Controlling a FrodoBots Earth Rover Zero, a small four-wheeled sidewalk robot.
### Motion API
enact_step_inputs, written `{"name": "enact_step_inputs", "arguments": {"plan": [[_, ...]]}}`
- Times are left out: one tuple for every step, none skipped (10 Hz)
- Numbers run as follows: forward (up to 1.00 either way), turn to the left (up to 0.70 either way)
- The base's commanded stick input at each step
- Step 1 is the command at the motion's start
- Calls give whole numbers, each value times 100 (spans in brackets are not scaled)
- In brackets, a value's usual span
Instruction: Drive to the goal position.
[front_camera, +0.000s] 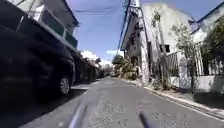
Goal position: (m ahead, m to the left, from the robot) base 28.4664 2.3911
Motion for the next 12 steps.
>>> {"name": "enact_step_inputs", "arguments": {"plan": [[100, 0], [100, 0], [100, 0], [100, 0], [100, 0], [100, 0], [100, -1], [100, -6], [100, -19], [100, -34], [100, -11], [100, -2]]}}
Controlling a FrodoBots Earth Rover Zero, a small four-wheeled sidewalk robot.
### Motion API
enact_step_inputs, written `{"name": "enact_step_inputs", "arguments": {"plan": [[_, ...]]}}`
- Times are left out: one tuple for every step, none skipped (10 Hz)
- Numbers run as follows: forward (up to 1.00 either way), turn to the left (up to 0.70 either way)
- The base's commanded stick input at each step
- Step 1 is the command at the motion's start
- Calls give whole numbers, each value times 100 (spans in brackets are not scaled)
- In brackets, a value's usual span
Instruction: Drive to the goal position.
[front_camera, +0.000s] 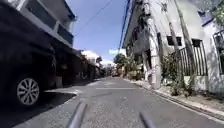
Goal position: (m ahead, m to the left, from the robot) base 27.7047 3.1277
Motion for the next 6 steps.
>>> {"name": "enact_step_inputs", "arguments": {"plan": [[100, 0], [100, 0], [100, 0], [100, 0], [100, 0], [100, 0]]}}
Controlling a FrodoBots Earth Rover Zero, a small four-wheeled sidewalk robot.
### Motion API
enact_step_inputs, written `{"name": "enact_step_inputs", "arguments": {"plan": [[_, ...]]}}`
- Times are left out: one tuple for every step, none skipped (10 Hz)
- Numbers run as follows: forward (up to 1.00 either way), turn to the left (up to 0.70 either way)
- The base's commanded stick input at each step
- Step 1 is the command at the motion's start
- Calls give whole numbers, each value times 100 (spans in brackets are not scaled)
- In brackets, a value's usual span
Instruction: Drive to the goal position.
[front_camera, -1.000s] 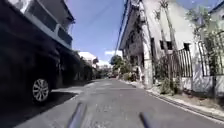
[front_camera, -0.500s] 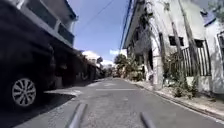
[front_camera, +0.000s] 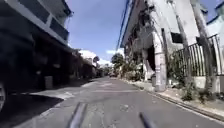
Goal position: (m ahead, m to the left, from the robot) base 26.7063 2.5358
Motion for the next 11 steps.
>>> {"name": "enact_step_inputs", "arguments": {"plan": [[100, 0], [100, 0], [100, 0], [100, 0], [100, 0], [100, 0], [100, 0], [100, 0], [100, -17], [100, -38], [100, -38]]}}
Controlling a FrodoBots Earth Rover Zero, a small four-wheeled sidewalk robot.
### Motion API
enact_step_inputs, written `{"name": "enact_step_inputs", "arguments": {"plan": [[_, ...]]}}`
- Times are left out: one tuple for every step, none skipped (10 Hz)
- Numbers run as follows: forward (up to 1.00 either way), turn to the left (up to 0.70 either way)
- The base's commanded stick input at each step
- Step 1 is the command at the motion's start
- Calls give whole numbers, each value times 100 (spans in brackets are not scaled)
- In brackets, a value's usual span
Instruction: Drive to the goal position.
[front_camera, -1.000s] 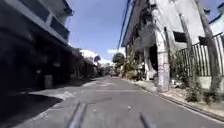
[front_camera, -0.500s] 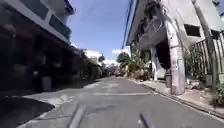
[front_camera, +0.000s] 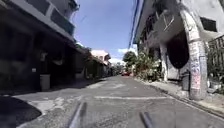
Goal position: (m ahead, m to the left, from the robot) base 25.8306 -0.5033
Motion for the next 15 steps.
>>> {"name": "enact_step_inputs", "arguments": {"plan": [[100, -38], [100, -28], [100, -12], [100, 0], [100, 0], [100, 0], [100, 0], [100, 0], [100, 0], [100, 0], [100, 0], [100, 0], [100, -2], [100, -19], [100, -38]]}}
